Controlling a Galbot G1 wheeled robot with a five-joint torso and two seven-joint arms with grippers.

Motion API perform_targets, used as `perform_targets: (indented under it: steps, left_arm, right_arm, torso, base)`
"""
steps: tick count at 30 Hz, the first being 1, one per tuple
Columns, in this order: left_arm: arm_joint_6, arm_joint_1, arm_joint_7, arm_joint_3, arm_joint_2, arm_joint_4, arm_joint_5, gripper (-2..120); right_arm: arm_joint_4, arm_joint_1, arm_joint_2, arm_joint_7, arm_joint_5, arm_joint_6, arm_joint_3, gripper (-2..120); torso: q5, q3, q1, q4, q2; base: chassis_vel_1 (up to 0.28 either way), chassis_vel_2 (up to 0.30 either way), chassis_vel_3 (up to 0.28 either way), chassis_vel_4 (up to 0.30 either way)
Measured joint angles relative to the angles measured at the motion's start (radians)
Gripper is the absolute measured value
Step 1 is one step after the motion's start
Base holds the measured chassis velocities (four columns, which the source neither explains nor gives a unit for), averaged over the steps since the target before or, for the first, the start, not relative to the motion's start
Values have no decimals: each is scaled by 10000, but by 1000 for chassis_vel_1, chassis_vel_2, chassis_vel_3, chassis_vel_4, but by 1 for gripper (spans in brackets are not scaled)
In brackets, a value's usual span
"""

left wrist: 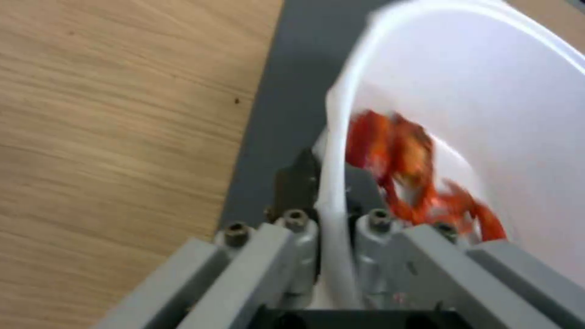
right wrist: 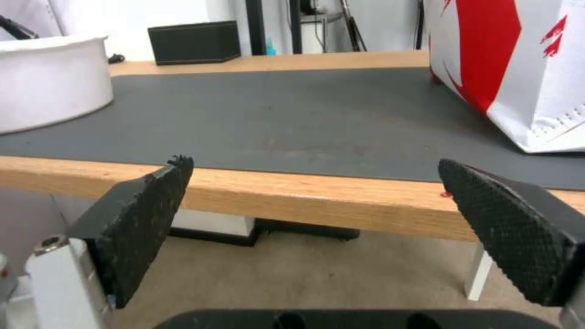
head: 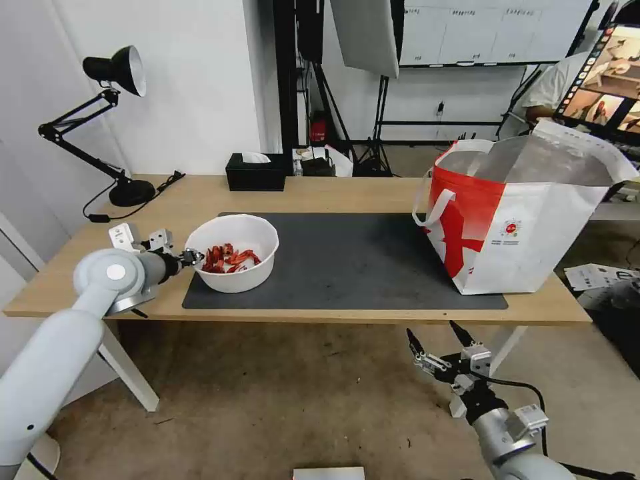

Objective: Pick up the trash from the table and place it into the takeout bag.

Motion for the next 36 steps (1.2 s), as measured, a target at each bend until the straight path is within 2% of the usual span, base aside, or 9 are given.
perform_targets:
  steps: [10,12,13,14,16,21,30,33,36]
  left_arm:
    - [-467,28,88,-1,-45,-458,217,0]
    - [-877,12,417,69,-55,-619,881,0]
    - [-1873,-38,1493,397,18,-777,2873,0]
    - [-1873,-38,1493,397,18,-777,2873,0]
    - [-2825,-155,2376,798,116,-858,4776,0]
    - [-3508,-395,2968,1216,181,-765,6732,0]
    - [-3587,-618,3107,1508,159,-547,7028,0]
    - [-3449,-899,3098,1744,78,-497,6819,0]
    - [-3132,-1931,2930,2486,-201,-374,5936,0]
  right_arm:
    - [0,0,0,0,0,0,0,100]
    - [0,0,0,0,0,0,0,100]
    - [0,0,-1,0,0,0,0,100]
    - [0,0,-1,0,0,0,0,100]
    - [-1,0,0,1,0,0,0,100]
    - [0,0,0,0,1,0,0,100]
    - [0,0,0,0,1,0,0,100]
    - [0,1,0,0,0,0,0,100]
    - [-1,0,-1,0,1,-1,0,100]
  torso:
    - [0,0,0,0,0]
    - [1,0,0,0,0]
    - [1,0,0,-1,1]
    - [1,0,0,-1,1]
    - [1,-1,0,-1,1]
    - [1,0,0,-1,1]
    - [0,0,0,1,1]
    - [-2,0,0,2,1]
    - [-1,1,0,2,1]
  base:
    - [0,0,0,0]
    - [0,0,0,0]
    - [0,0,0,0]
    - [0,0,0,0]
    - [0,0,0,0]
    - [0,0,0,0]
    - [0,0,0,0]
    - [0,0,0,0]
    - [0,0,0,0]
